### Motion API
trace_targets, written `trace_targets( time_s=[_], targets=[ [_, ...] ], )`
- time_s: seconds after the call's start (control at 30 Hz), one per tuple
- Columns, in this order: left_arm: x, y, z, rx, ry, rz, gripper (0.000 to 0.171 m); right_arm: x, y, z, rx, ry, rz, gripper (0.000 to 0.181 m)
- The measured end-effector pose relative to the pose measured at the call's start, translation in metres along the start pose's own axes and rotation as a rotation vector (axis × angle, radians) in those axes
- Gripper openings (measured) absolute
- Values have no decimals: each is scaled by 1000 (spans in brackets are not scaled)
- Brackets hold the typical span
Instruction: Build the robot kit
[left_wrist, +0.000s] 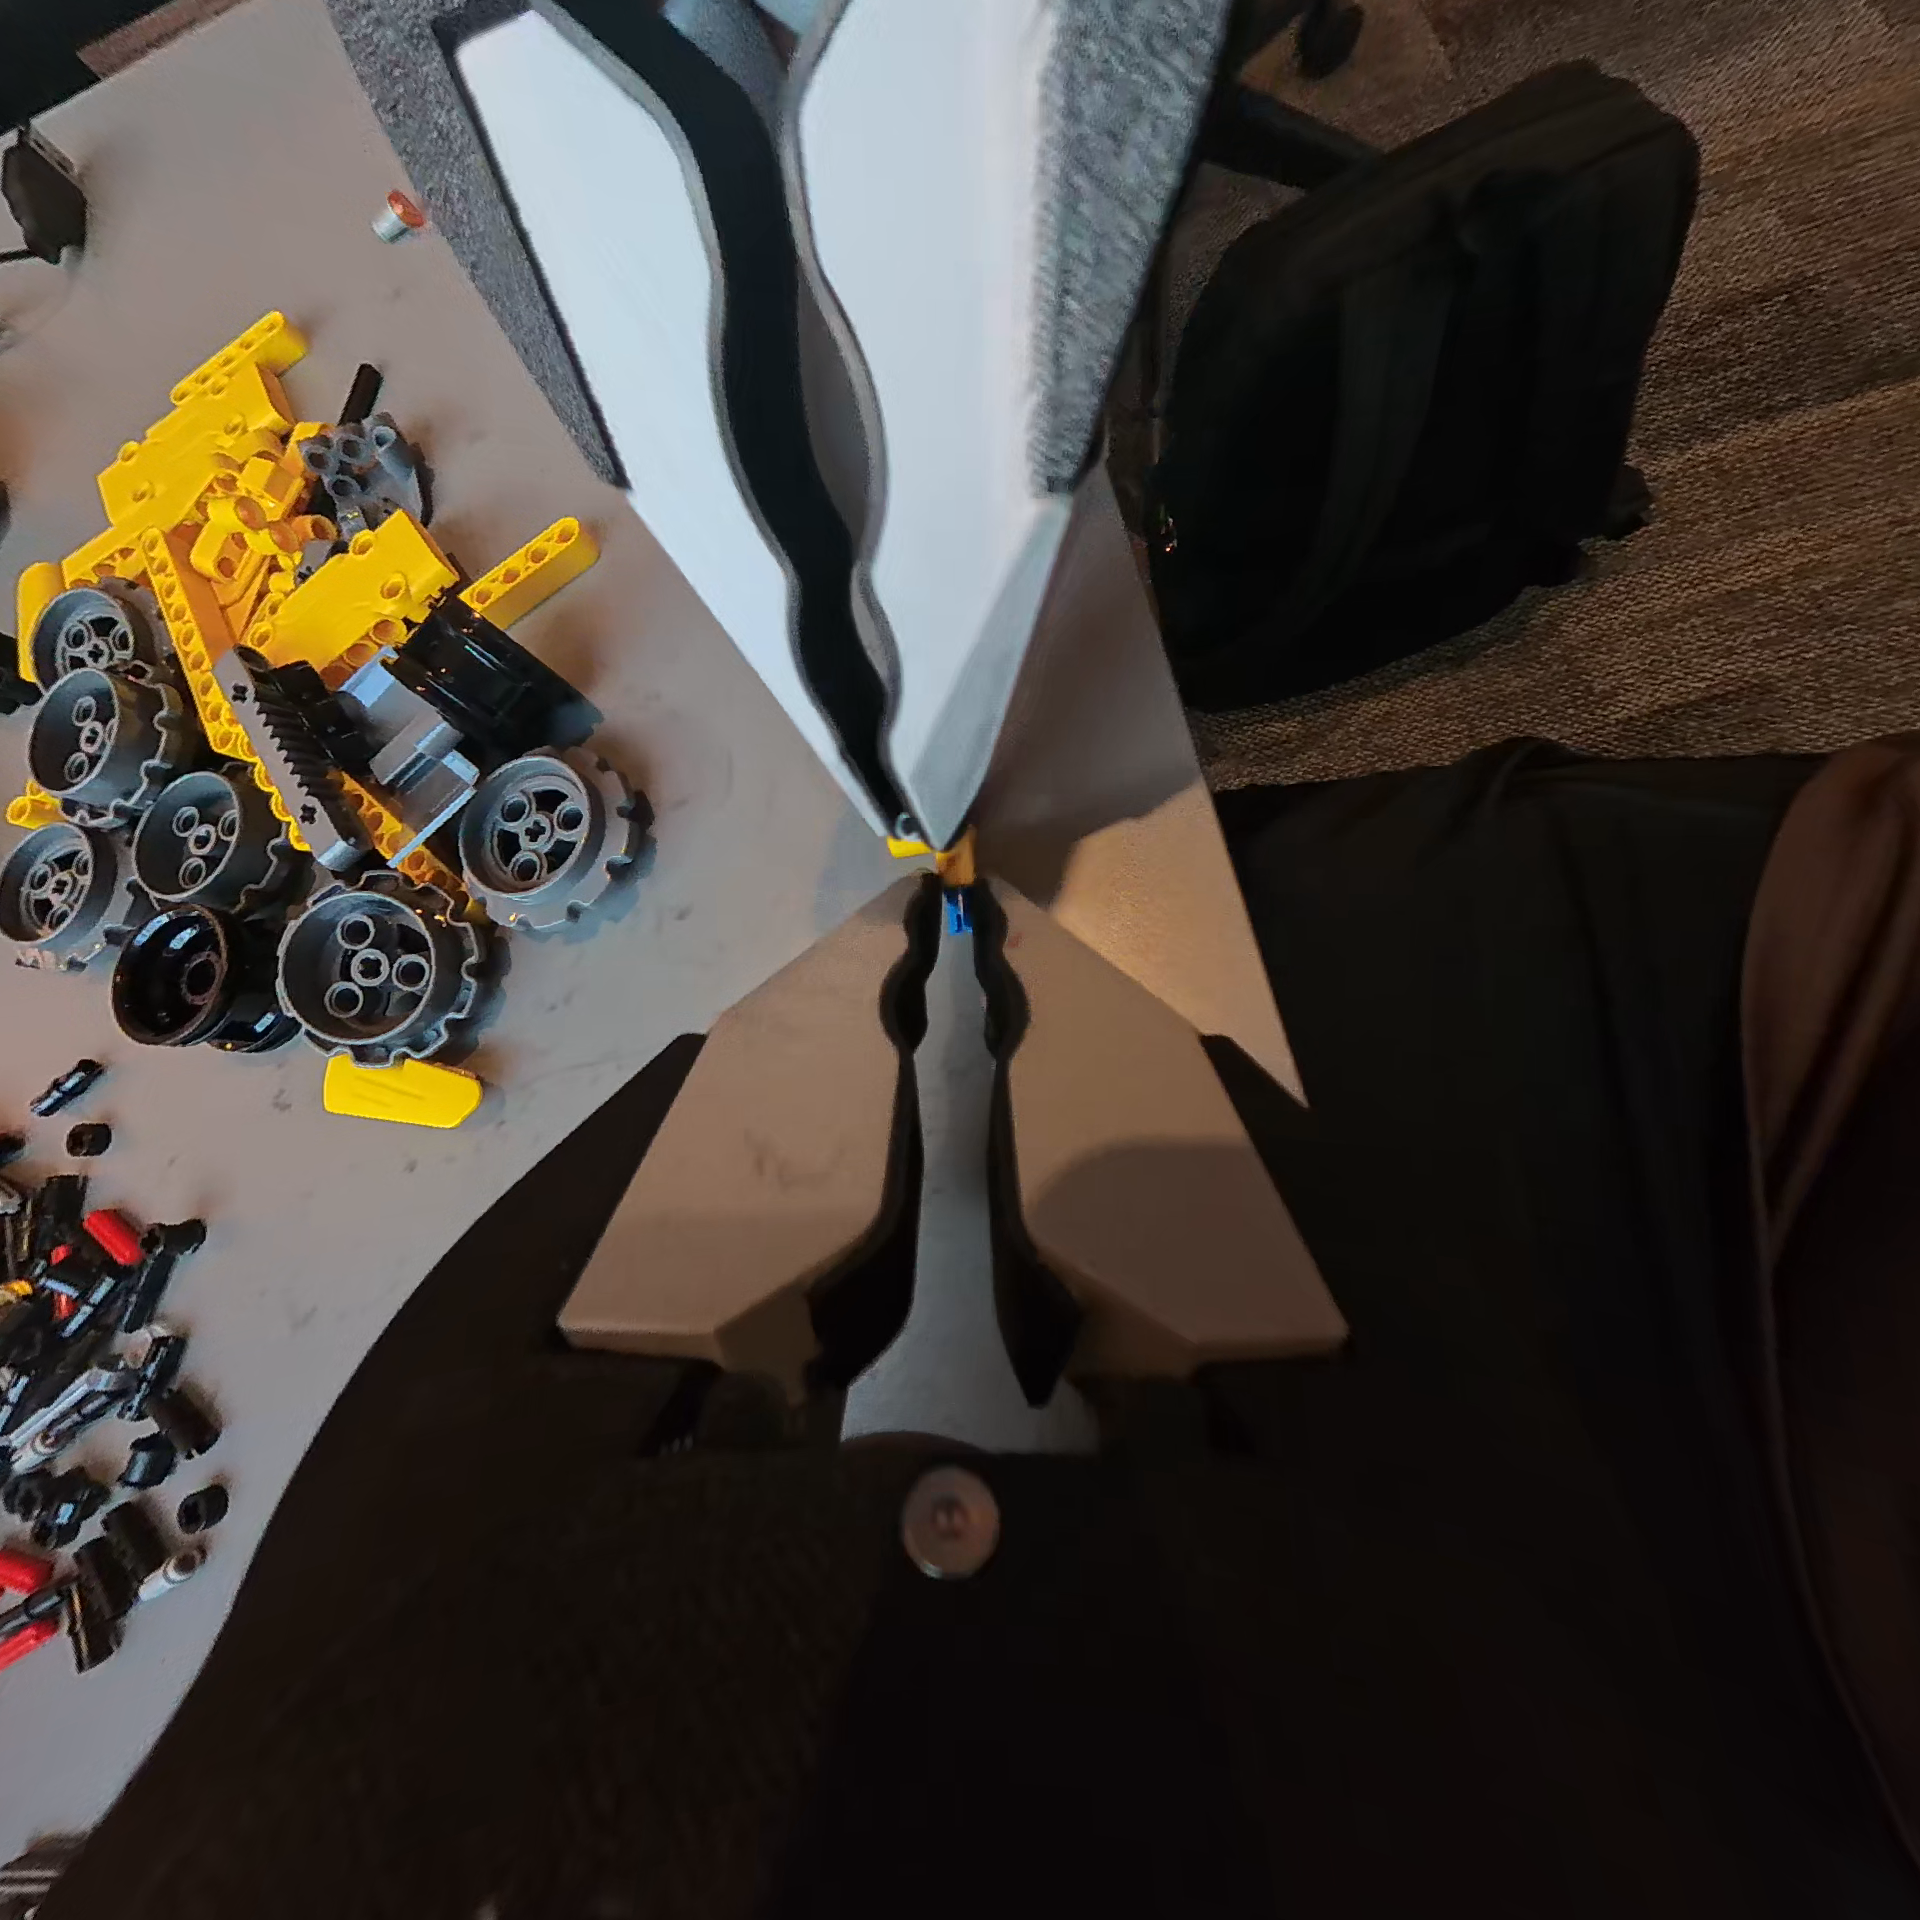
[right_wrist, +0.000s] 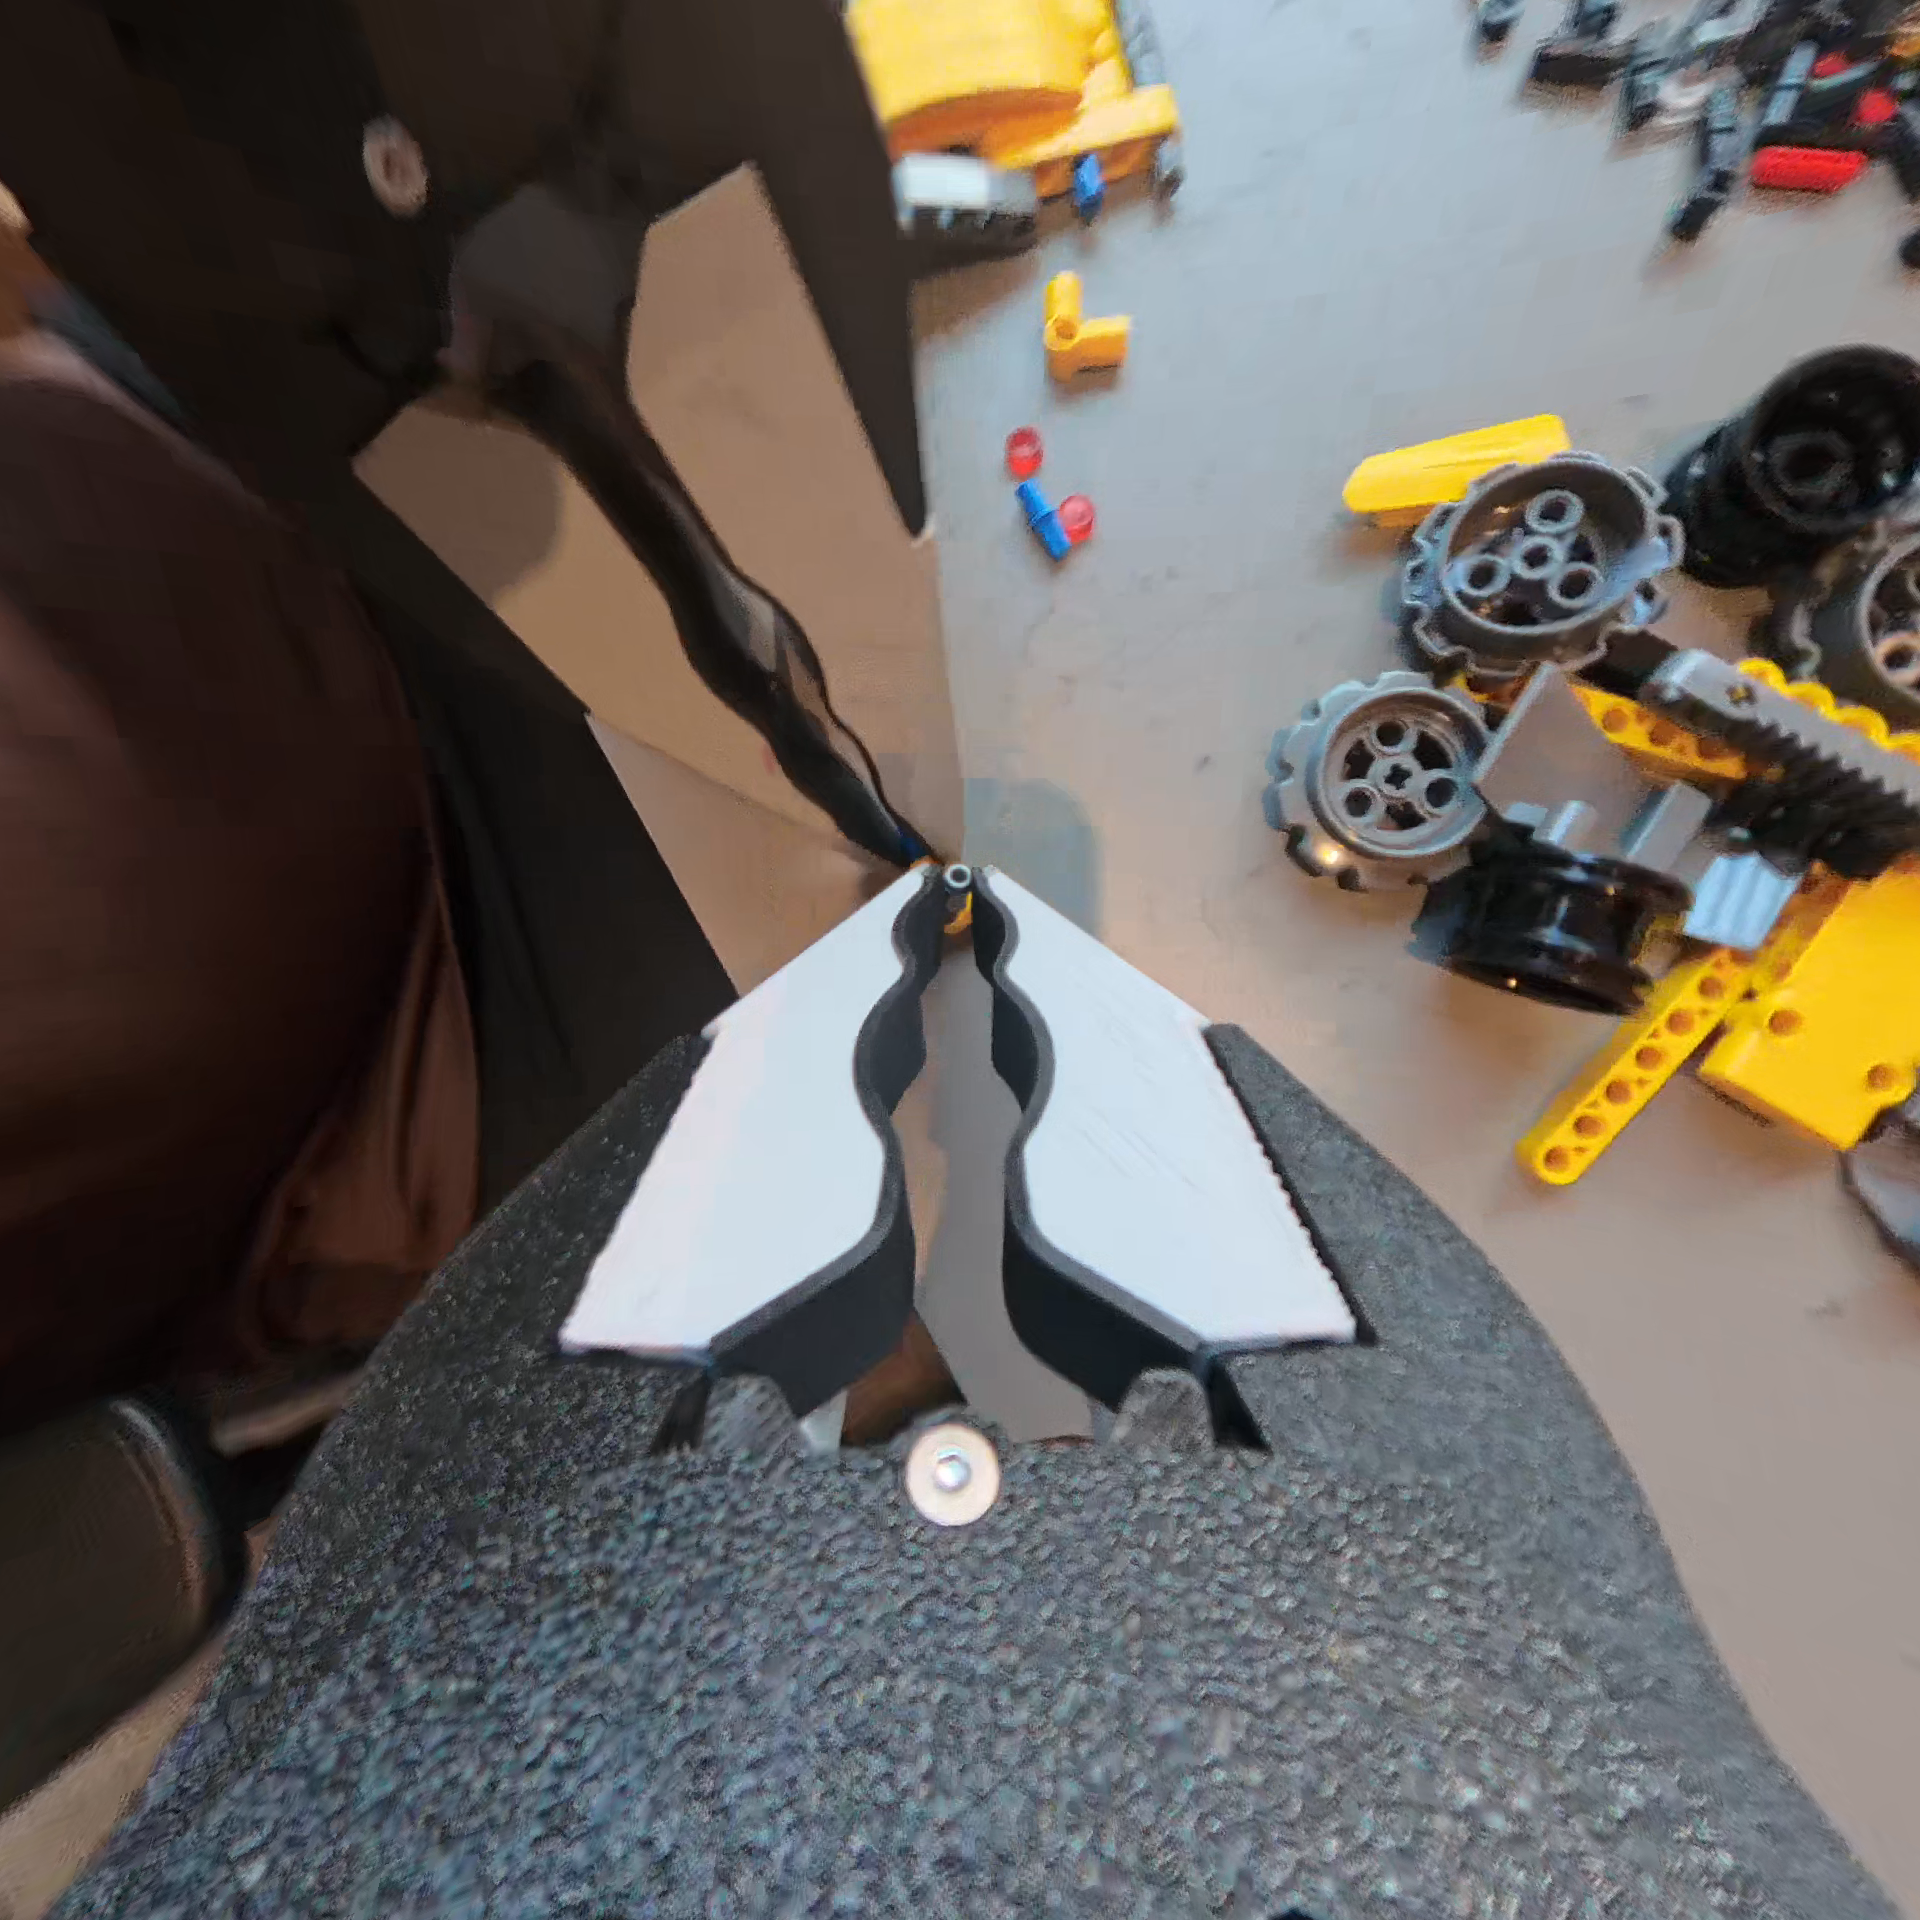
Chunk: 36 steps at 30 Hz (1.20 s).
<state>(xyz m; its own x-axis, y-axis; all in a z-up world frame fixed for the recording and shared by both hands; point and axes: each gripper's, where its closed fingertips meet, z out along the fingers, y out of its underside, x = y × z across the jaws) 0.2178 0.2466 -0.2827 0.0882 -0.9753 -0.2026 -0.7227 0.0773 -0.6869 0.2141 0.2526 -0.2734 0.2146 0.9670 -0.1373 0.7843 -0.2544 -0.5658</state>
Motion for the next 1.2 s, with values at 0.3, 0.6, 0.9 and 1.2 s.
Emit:
trace_targets(
  time_s=[0.3, 0.6, 0.9, 1.2],
  targets=[
    [0, 0, 0, -1, 11, -38, 3, 5, -13, -20, 402, -186, 462, 4],
    [0, 0, -2, -5, -6, -57, 11, 3, -16, -25, 536, -280, 636, 4],
    [-9, -14, -15, 82, -80, -128, 16, -3, -24, -29, 633, -323, 712, 4],
    [-22, -35, -26, 197, -202, -131, 4, -2, -32, -36, 714, -358, 783, 4]
  ],
)
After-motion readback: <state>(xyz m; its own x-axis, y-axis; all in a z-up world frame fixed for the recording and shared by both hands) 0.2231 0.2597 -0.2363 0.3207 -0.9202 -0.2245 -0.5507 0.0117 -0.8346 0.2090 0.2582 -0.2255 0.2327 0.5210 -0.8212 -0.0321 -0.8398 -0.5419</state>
